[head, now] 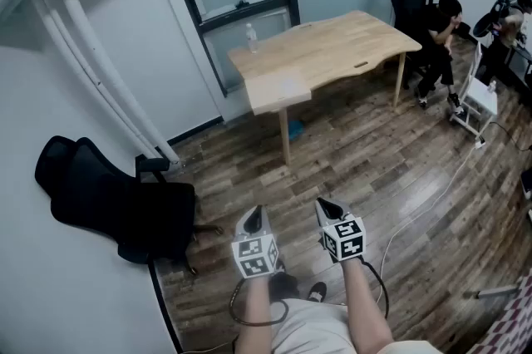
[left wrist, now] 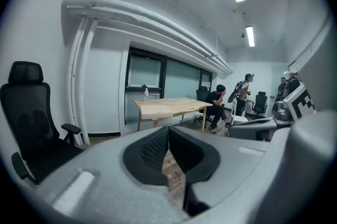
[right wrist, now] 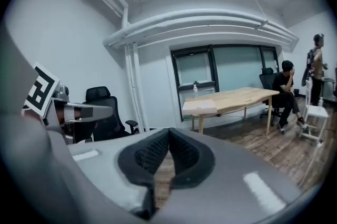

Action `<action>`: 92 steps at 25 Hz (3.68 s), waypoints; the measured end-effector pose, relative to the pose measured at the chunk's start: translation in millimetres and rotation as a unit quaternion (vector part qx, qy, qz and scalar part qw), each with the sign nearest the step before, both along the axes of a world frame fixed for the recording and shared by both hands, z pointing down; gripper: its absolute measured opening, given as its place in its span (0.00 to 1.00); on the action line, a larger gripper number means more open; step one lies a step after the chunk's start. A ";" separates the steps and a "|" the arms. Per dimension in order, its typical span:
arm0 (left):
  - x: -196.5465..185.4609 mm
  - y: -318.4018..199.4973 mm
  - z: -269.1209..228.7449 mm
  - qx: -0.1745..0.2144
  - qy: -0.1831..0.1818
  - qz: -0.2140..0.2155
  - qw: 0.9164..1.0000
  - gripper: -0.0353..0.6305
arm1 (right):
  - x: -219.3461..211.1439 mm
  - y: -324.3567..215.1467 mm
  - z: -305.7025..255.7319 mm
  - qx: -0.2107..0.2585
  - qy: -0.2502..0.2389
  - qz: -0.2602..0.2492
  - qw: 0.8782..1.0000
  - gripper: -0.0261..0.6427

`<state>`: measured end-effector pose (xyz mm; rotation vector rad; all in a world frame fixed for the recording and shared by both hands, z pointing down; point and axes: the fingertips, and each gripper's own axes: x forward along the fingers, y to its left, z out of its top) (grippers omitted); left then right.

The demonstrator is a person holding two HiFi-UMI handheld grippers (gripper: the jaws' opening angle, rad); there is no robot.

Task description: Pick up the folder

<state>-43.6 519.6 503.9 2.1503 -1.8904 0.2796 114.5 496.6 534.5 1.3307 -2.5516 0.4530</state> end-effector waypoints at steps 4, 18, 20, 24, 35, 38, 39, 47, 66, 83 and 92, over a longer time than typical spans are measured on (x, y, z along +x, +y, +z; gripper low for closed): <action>7.7 -12.2 2.9 -0.001 0.002 0.010 1.000 0.07 | 9.8 -13.9 -2.2 0.001 0.000 0.006 1.000 0.04; 4.6 -30.1 6.7 -0.012 0.002 0.021 1.000 0.07 | 18.6 -29.6 -7.1 0.000 -0.073 -0.003 0.997 0.04; 6.6 -39.2 10.6 -0.015 0.012 0.021 1.000 0.07 | 20.0 -38.9 -1.5 -0.002 -0.065 -0.001 0.998 0.04; 18.3 -68.8 6.7 -0.008 0.005 0.041 0.999 0.07 | 21.2 -61.5 1.1 -0.012 -0.080 0.005 0.997 0.04; -12.7 -161.8 -2.7 -0.003 0.018 0.035 0.999 0.07 | 34.8 -155.6 6.6 -0.030 -0.089 0.045 0.995 0.04; -24.1 -192.6 -6.5 -0.003 0.015 0.030 0.999 0.07 | 38.8 -193.2 2.3 -0.036 -0.109 0.069 0.991 0.04; -28.4 -202.9 -7.2 -0.004 0.016 0.028 0.999 0.07 | 37.4 -205.2 -0.9 -0.035 -0.113 0.072 0.990 0.04; -53.3 -290.3 4.8 -0.015 0.034 0.015 0.999 0.07 | 18.8 -287.0 -5.7 -0.031 -0.089 0.060 0.994 0.04; -126.9 -439.5 18.7 -0.024 0.059 0.012 0.998 0.07 | -65.7 -418.0 6.8 -0.043 -0.061 0.048 0.996 0.04; -127.4 -546.3 27.7 -0.022 0.053 0.022 0.998 0.07 | -40.8 -527.7 17.9 -0.038 -0.075 0.080 0.993 0.04; -137.8 -637.9 2.9 -0.006 0.040 0.012 0.999 0.07 | -52.7 -633.9 2.6 -0.035 -0.086 0.066 0.994 0.04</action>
